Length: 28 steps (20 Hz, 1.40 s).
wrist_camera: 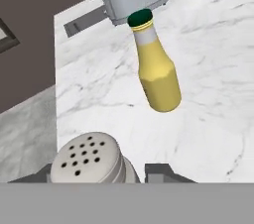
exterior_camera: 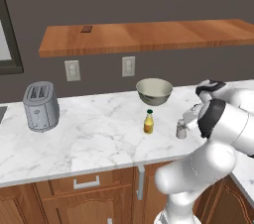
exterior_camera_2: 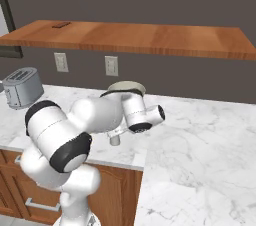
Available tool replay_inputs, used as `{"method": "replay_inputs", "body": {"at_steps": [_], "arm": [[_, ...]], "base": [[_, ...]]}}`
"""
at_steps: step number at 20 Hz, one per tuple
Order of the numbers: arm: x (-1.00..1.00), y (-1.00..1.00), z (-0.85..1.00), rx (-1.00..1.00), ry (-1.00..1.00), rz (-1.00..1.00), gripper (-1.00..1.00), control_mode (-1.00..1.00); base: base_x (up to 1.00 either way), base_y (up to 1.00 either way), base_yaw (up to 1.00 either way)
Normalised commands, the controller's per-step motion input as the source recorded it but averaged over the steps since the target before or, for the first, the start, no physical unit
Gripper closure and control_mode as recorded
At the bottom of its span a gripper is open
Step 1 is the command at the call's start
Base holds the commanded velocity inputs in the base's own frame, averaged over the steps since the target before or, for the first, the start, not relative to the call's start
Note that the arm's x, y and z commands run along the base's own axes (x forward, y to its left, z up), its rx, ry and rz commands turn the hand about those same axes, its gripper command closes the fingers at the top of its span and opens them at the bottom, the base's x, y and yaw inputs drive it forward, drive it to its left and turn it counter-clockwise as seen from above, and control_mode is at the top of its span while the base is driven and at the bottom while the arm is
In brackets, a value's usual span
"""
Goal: Pick the shaker and mustard from the counter and place them in the cabinet.
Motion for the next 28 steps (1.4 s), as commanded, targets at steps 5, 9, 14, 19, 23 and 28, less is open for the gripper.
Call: {"method": "replay_inputs", "body": {"at_steps": [5,9,14,19,23,28], "arm": [[-0.41,0.00,0.98,0.04,-0.13,-0.14,1.00,-1.00],[-0.26,0.00,1.00,0.05,-0.14,-0.17,1.00,-1.00],[-0.09,0.02,1.00,0.05,-0.10,-0.18,1.00,-1.00],[-0.05,0.07,1.00,0.04,-0.07,-0.14,1.00,-1.00],[0.00,0.12,1.00,0.01,-0.02,-0.08,1.00,-1.00],[0.00,0.11,1.00,0.00,0.00,-0.08,1.00,-1.00]], "base": [[0.00,0.00,0.00],[0.00,0.00,0.00],[0.00,0.00,0.00],[0.00,0.00,0.00],[0.00,0.00,0.00],[0.00,0.00,0.00]]}}
